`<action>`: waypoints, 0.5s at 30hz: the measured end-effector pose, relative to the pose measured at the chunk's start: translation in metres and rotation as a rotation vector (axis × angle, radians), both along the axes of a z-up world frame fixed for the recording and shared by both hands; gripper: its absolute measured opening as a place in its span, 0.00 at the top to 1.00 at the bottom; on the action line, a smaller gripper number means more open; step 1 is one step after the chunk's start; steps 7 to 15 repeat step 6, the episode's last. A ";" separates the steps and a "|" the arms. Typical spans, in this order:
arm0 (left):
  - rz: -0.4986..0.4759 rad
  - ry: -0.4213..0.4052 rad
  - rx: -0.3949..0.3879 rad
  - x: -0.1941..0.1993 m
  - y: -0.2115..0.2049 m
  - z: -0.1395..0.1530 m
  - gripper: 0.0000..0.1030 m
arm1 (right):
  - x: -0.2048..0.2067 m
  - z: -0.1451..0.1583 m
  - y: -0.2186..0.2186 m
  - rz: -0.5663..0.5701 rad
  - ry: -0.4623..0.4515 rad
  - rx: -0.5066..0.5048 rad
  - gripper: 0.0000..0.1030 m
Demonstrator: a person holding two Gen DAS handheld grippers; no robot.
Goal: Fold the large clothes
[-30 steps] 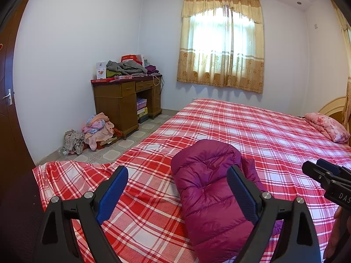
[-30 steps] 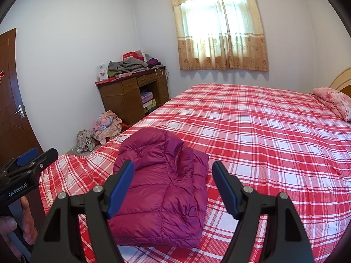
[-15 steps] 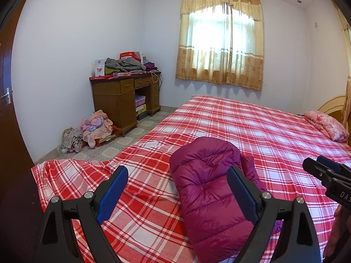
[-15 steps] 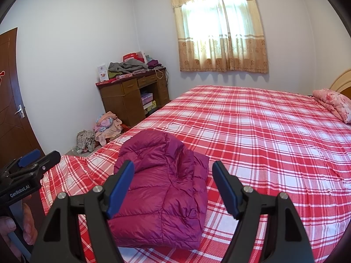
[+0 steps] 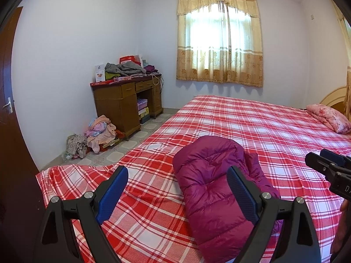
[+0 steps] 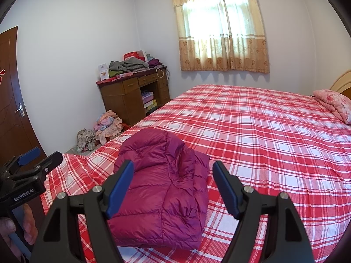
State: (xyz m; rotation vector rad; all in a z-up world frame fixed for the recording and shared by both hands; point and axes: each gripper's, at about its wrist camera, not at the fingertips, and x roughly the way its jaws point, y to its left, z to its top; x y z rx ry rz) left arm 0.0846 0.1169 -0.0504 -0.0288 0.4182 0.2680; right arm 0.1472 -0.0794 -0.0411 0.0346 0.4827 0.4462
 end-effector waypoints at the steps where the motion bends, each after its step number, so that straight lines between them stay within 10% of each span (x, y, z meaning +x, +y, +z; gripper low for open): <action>1: -0.004 -0.005 0.002 0.000 -0.001 0.000 0.11 | 0.000 0.000 0.000 0.001 0.001 0.000 0.25; 15: -0.018 -0.015 -0.001 -0.001 -0.003 0.002 0.11 | 0.000 -0.001 0.000 0.000 0.004 0.000 0.25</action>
